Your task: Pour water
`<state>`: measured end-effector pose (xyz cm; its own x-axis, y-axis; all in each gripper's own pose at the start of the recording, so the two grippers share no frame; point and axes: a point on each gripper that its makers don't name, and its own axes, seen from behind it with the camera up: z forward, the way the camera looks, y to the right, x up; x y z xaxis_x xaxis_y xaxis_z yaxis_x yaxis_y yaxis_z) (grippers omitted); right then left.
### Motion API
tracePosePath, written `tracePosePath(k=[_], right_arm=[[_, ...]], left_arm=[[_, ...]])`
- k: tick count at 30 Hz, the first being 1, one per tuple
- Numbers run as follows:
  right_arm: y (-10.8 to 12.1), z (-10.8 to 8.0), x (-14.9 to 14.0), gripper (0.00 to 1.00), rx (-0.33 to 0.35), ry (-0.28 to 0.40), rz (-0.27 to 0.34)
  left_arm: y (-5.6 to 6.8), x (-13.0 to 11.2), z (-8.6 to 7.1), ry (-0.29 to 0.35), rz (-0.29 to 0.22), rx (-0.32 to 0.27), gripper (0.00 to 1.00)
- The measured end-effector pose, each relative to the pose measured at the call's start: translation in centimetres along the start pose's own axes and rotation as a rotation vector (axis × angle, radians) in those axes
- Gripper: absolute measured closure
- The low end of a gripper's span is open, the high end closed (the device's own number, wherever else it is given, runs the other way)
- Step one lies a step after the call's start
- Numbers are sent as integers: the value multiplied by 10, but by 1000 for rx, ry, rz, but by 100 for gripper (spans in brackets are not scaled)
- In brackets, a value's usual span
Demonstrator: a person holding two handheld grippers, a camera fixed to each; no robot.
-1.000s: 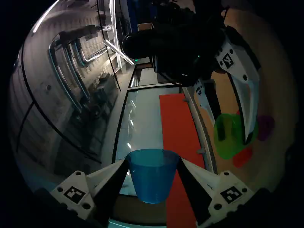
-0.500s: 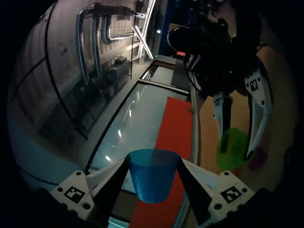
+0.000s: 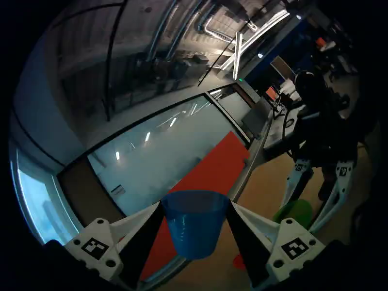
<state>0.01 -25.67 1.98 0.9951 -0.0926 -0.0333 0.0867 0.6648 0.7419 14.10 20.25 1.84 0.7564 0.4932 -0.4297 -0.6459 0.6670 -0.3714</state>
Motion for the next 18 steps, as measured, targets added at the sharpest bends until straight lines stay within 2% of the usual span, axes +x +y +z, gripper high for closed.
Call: tracePosePath(k=[3, 10, 18], right_arm=[[0, -1, 1, 10, 0, 3, 1], [1, -3, 3, 10, -2, 4, -3], [2, -5, 6, 10, -5, 11, -4]], left_arm=[[-3, -1, 0, 10, -84, -8, 13], [-13, -15, 1, -27, -253, 7, 12], [-22, -23, 8, -27, -519, 7, 13]])
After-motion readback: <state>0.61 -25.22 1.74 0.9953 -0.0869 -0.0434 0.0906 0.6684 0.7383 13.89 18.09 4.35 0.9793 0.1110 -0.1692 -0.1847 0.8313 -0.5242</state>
